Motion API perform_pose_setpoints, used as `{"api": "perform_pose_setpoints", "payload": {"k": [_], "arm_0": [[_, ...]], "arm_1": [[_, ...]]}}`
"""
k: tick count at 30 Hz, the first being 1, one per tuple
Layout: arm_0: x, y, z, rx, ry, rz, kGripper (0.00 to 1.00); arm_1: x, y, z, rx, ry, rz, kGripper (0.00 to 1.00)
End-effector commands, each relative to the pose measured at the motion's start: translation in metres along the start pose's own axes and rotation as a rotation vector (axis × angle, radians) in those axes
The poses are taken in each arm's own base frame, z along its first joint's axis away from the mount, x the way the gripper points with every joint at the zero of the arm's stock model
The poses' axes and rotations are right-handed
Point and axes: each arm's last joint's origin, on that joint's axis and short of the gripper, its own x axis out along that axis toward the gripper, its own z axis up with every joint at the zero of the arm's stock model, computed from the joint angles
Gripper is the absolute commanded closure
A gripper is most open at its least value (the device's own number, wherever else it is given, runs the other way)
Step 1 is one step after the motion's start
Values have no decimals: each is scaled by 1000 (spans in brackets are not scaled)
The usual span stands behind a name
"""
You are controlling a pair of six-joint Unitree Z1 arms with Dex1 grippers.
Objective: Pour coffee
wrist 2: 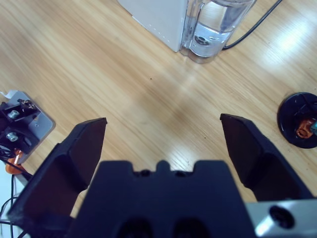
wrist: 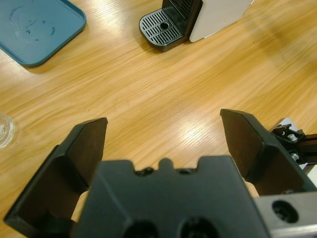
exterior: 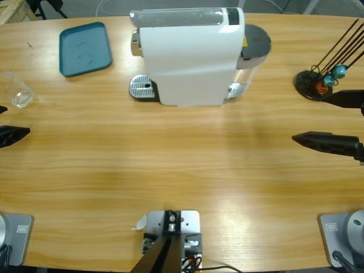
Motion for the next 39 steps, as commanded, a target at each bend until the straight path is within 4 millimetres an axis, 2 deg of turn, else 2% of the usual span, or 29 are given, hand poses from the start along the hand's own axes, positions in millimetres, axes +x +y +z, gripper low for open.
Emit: {"api": "perform_pose_setpoints", "payload": {"k": [1,9,12,15,18,22,29,32,39], "arm_0": [[7,1,-1,-8,24,3,0],[6,5,3,-49,-6,79,0],[3,4,6,-148,-79,72,0],[10,4,18,-205,-117,54,0],[30,7,37,-274,-104,34,0],[52,13,55,-473,-130,-37,0],[112,27,102,-677,-136,-166,0],[140,34,116,-718,-120,-274,0],[182,42,133,-735,-136,-343,25]], "arm_1": [[9,-1,-3,-2,51,1,0],[11,-1,-1,-2,64,-1,0],[13,-1,0,-2,72,-1,0],[19,-1,3,-2,96,2,0],[24,-1,6,-2,115,1,0],[21,-2,4,5,104,-19,0],[18,-4,2,27,89,-57,0],[19,-4,2,30,92,-60,0],[21,-5,2,35,88,-74,0]]}}
